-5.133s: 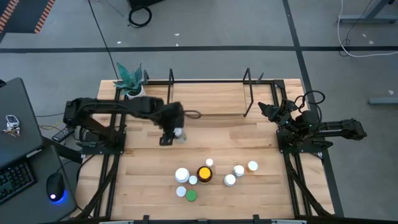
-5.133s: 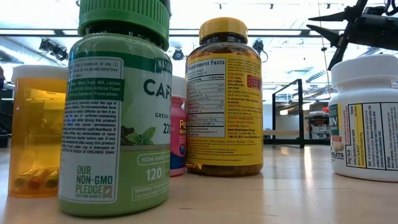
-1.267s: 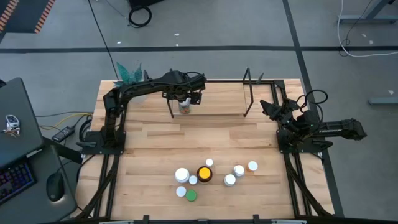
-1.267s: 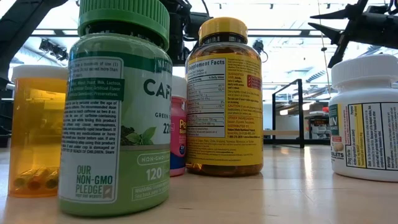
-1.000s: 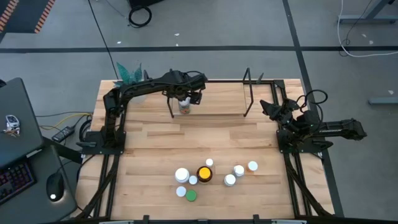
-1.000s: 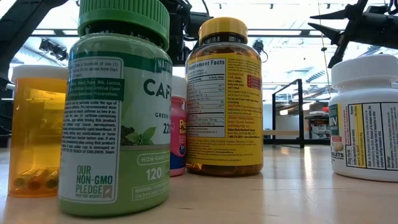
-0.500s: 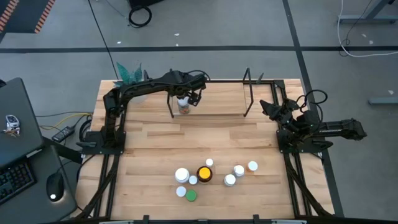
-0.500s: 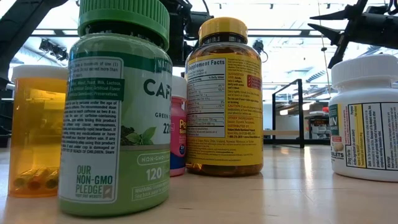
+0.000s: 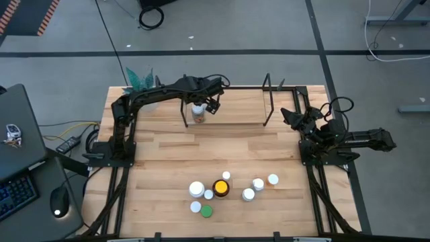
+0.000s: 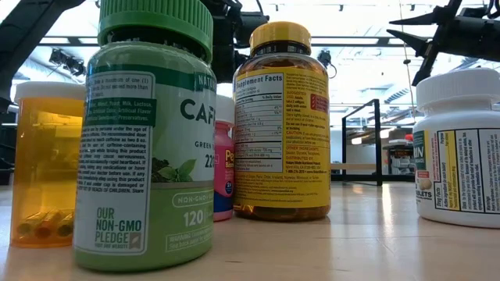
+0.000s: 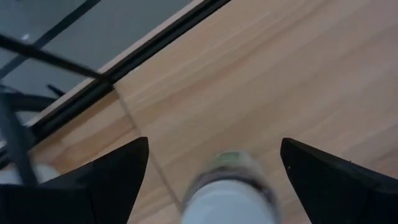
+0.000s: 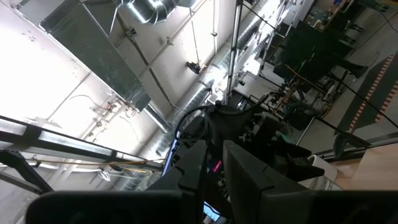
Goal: Pick and place medicine bottles onto shelf by color
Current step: Put the large green pill bottle on the shelf
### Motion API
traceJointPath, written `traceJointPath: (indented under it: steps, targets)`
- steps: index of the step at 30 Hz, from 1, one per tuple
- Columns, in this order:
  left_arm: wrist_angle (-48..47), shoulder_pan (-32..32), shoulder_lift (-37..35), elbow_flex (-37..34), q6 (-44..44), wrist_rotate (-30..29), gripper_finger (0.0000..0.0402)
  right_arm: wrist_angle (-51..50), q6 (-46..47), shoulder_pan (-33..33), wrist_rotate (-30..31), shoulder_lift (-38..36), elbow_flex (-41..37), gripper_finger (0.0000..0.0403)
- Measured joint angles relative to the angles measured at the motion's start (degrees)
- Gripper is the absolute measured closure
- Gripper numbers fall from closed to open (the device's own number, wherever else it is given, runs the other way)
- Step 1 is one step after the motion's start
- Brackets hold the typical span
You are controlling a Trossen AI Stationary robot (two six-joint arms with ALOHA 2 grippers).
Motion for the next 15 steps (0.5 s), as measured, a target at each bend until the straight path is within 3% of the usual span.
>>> traceJointPath:
  steps: [7, 15]
  targets:
    - [2.1, -2.3, 0.0, 0.0, 11.3, 0.0, 0.0029, 0.0, 0.0, 0.0, 0.0, 0.0, 0.0, 0.0342]
    - [3.6, -5.2, 0.9, 0.1, 30.9, -4.5, 0.0029, 0.0, -0.6, 0.0, 0.1, 0.0, 0.0, 0.0342]
